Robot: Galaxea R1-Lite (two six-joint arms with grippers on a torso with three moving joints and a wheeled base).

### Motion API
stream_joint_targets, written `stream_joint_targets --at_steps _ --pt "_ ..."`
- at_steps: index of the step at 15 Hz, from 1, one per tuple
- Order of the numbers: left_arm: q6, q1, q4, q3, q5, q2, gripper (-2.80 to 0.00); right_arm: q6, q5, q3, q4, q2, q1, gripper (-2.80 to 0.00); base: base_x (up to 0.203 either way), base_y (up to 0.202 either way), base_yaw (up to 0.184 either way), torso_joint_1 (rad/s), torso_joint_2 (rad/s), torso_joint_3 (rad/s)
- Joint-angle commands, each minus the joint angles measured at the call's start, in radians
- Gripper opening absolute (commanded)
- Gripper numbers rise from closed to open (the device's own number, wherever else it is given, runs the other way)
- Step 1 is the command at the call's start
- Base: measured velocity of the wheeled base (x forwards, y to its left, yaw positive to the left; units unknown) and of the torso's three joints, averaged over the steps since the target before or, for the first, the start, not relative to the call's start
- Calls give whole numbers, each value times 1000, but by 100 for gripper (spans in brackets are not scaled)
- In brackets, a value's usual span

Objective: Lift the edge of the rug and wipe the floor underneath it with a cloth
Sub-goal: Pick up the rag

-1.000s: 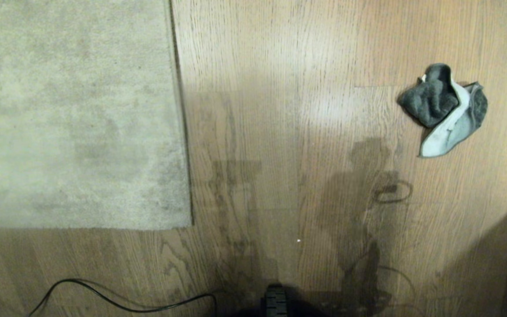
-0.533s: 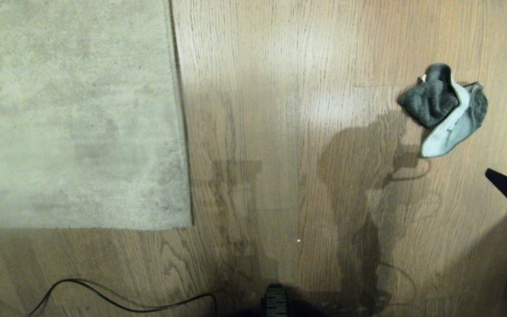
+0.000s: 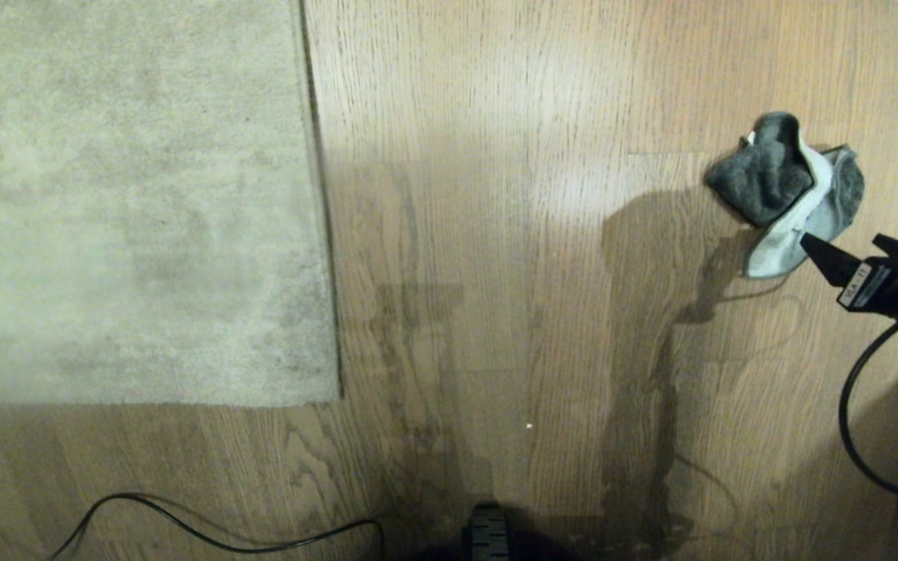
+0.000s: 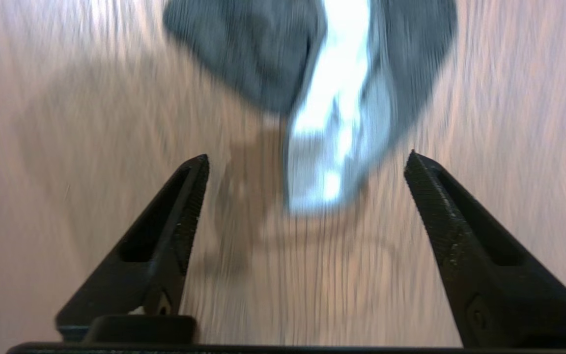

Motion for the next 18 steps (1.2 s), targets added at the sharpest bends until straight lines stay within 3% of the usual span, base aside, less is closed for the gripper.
stream_joint_targets --at_steps 1,9,13,18 --pt "-1 0 0 0 1 2 -280 2 1 -89 -61 135 -9 0 0 0 0 0 0 0" --pt "-1 0 0 0 1 2 -280 -1 4 -326 -71 303 -126 0 0 0 0 0 0 0" --pt "-1 0 0 0 1 2 -280 43 6 -358 -133 355 -133 0 0 0 0 0 0 0" --pt "-1 0 0 0 1 2 -280 59 94 -360 -161 349 -132 0 0 0 0 0 0 0"
